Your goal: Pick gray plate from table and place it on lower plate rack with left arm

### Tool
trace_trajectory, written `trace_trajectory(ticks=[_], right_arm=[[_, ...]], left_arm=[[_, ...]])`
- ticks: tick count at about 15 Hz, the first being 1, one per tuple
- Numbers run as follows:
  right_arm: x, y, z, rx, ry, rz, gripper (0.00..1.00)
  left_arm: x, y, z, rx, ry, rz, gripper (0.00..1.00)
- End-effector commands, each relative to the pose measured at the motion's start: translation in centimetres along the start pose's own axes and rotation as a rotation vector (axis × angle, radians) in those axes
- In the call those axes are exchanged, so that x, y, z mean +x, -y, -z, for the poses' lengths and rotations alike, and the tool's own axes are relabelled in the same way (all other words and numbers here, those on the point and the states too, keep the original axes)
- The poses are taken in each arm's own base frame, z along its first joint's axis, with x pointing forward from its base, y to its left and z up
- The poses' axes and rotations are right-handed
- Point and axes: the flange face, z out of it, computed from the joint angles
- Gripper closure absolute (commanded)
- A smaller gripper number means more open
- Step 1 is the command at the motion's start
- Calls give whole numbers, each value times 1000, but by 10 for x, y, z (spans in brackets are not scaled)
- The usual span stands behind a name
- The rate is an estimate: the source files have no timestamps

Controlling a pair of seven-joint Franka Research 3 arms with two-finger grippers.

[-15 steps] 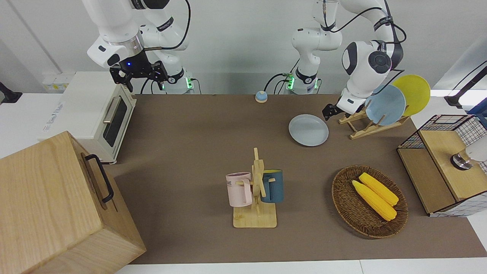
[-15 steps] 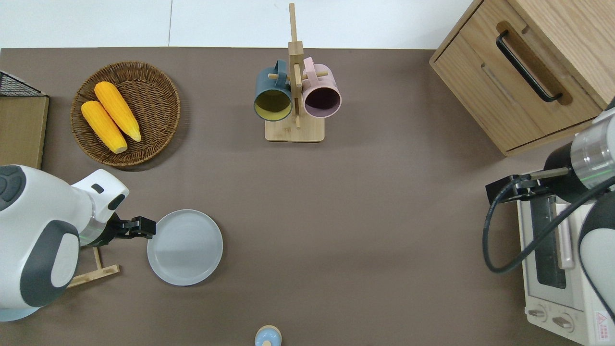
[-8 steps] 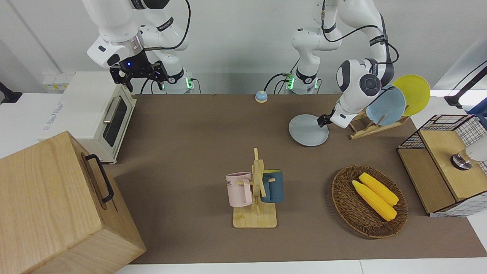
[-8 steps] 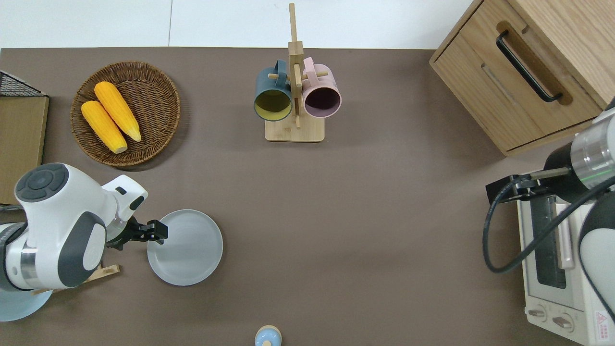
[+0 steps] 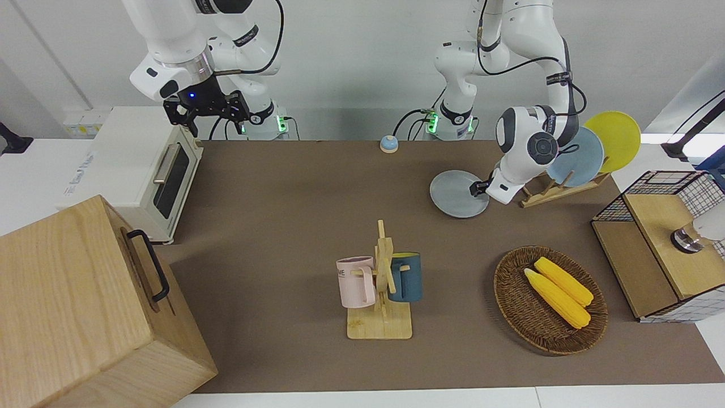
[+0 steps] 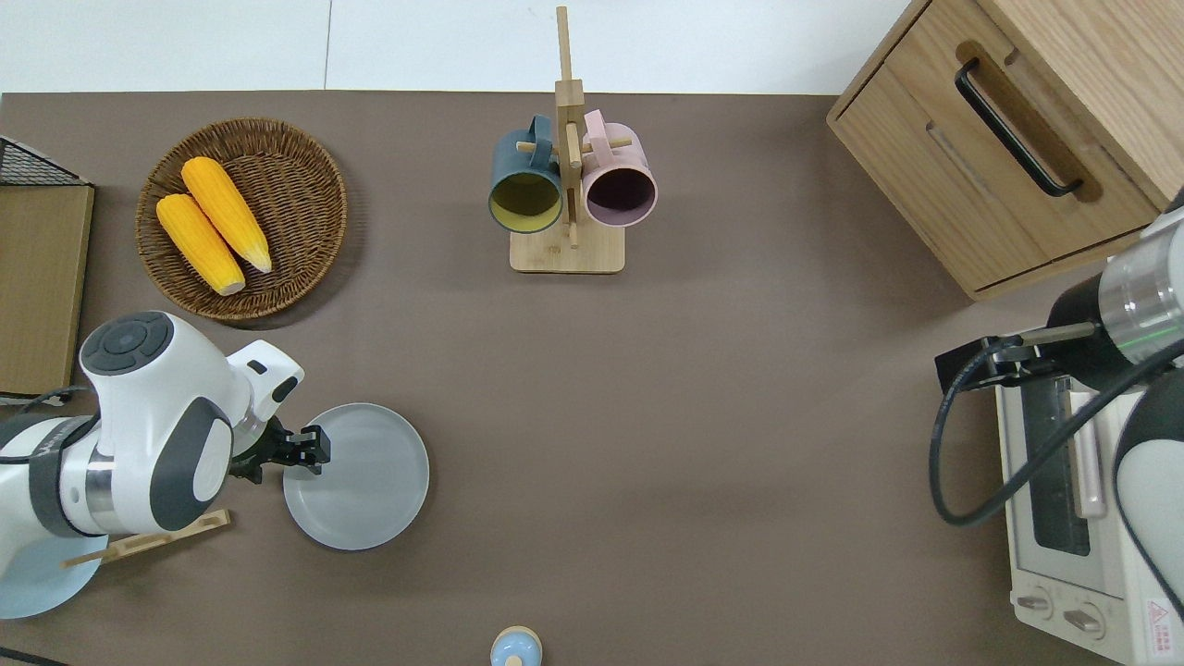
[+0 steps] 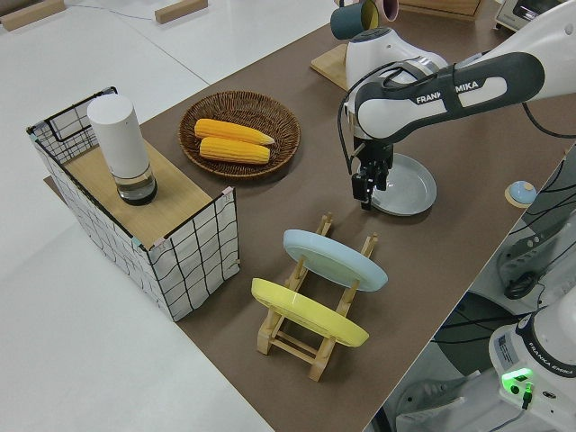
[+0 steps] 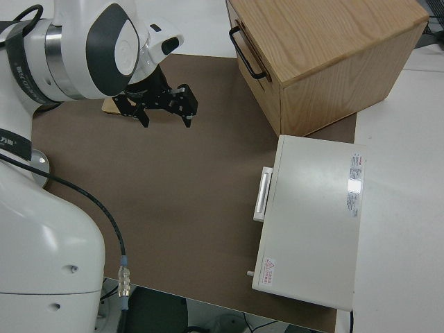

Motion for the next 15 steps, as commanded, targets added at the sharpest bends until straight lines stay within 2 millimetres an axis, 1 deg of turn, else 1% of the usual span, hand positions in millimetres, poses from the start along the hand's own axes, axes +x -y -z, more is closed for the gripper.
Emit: trace_trajectory(ticks=[1, 4, 5, 8, 12, 14, 15], right_arm=[[-3, -2, 4, -7, 2, -17, 17], [-3, -2, 4, -7, 2, -17, 17], [-3, -2, 4, -7, 2, -17, 17], [-3, -2, 4, -7, 2, -17, 17], [-3, -2, 4, -7, 2, -17, 17], [-3, -2, 4, -7, 2, -17, 17], [-3, -2, 4, -7, 2, -17, 17]], left_arm=[[4, -3, -10, -6, 1, 40, 477], [5, -2, -13, -4, 7, 41, 740], [5, -1, -13, -4, 7, 42, 783], [6, 1, -14, -6, 6, 45, 998], [6, 2, -14, -9, 6, 39, 1000], [8, 4, -8, -12, -6, 38, 1000], [9, 4, -1, -13, -12, 38, 1000]])
